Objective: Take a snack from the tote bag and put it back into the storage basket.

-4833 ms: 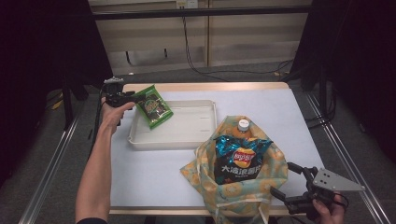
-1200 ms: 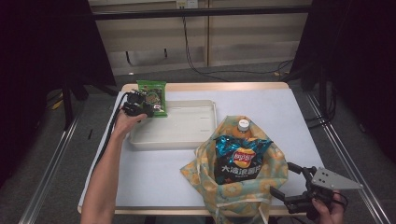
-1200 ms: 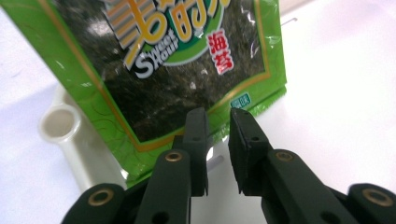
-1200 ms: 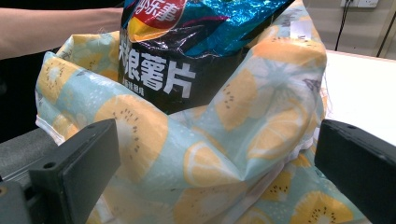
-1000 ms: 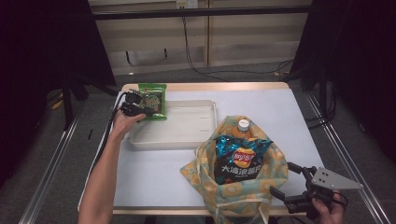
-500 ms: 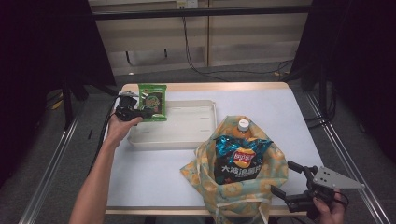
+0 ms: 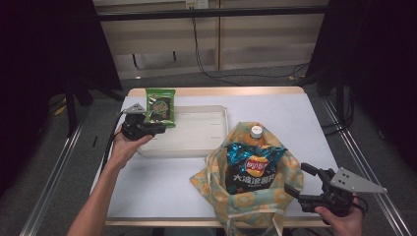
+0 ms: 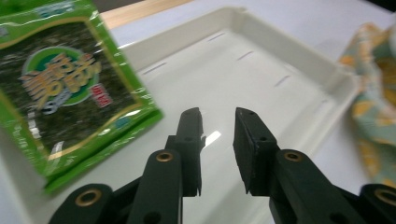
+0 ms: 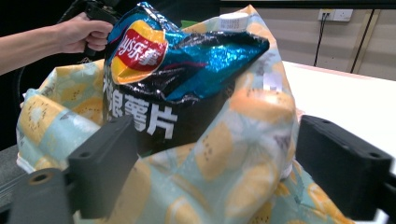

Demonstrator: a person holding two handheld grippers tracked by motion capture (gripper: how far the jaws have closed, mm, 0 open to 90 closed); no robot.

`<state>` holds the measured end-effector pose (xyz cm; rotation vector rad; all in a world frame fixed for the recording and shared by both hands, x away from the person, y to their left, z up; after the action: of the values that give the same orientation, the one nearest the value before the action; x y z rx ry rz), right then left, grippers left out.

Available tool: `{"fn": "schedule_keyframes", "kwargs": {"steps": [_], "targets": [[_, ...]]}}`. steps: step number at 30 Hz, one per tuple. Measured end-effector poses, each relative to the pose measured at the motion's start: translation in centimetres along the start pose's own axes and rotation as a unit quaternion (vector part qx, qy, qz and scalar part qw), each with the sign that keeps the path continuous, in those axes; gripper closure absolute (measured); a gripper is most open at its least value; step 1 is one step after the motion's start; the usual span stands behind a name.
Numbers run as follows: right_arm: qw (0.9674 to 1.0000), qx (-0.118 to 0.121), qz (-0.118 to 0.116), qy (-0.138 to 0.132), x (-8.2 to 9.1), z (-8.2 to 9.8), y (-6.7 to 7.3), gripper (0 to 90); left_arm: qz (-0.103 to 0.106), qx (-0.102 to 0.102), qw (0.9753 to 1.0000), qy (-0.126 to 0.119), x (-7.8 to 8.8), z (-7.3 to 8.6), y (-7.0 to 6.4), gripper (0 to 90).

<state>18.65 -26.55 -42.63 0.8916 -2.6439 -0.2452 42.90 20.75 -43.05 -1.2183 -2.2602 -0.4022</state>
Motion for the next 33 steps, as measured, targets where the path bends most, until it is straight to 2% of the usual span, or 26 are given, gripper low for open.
{"fn": "schedule_keyframes", "kwargs": {"steps": [3, 6, 9, 14, 16, 17, 19, 21, 22, 23, 25, 27, 28, 33], "targets": [[0.9999, 0.004, 0.005, 0.009, -0.1, -0.5, -0.1, 24.1, 0.015, -0.020, 0.9996, -0.012, 0.4, -0.5, -1.7, 67.0], [0.9999, 0.005, 0.003, 0.011, 0.0, -1.2, -0.4, 33.4, 0.027, -0.025, 0.9990, -0.025, 0.7, -0.9, -3.3, 64.8], [0.9998, 0.013, -0.004, 0.011, 0.0, -1.9, -0.8, 45.6, 0.036, -0.038, 0.9981, -0.034, 0.8, -1.2, -5.1, 62.8], [0.9996, 0.024, -0.006, 0.011, -0.4, -3.4, -1.5, 58.0, 0.054, -0.053, 0.9962, -0.043, 0.3, -1.3, -7.8, 62.0], [0.9996, 0.024, -0.014, 0.007, -0.6, -4.2, -1.7, 61.1, 0.067, -0.056, 0.9950, -0.050, 0.0, -1.4, -8.8, 61.9], [0.9996, 0.024, -0.013, 0.006, -0.8, -4.6, -1.8, 61.3, 0.071, -0.062, 0.9943, -0.050, -0.2, -1.5, -9.3, 61.6], [0.9995, 0.027, -0.014, 0.006, -1.4, -5.5, -2.0, 60.8, 0.090, -0.064, 0.9924, -0.055, -0.6, -1.8, -10.4, 60.2], [0.9995, 0.025, -0.011, 0.014, -2.4, -6.3, -2.3, 56.0, 0.096, -0.083, 0.9908, -0.046, -1.1, -2.2, -11.5, 58.4], [0.9997, 0.022, -0.006, 0.012, -2.9, -6.7, -2.5, 54.2, 0.106, -0.087, 0.9893, -0.050, -1.3, -2.4, -11.9, 56.9], [0.9997, 0.019, -0.007, 0.012, -3.4, -7.1, -2.6, 54.2, 0.116, -0.081, 0.9884, -0.056, -1.4, -2.7, -12.3, 56.8], [0.9997, 0.023, -0.007, 0.010, -4.4, -7.8, -2.8, 51.4, 0.121, -0.083, 0.9871, -0.062, -1.5, -3.1, -12.7, 56.8], [0.9996, 0.021, -0.005, 0.018, -5.3, -8.4, -3.1, 48.1, 0.132, -0.076, 0.9856, -0.074, -1.6, -3.5, -13.2, 56.8], [0.9995, 0.020, -0.003, 0.024, -5.8, -8.5, -3.3, 46.5, 0.132, -0.080, 0.9850, -0.077, -1.6, -3.7, -13.4, 56.9], [0.9988, 0.017, -0.007, 0.044, -7.8, -8.5, -4.1, 42.4, 0.161, -0.072, 0.9799, -0.092, -1.9, -4.7, -14.4, 54.6]]}}
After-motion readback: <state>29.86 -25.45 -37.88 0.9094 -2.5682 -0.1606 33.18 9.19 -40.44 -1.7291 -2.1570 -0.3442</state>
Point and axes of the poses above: each handheld gripper's, and its own axes: x roughly backward along the jaws, z roughly out of its underside, y roughly to its left, the point moved 3 cm from there along -x, roughly forward along the jaws, and after that the axes turned 10 degrees about -x, right-handed, at the moved point
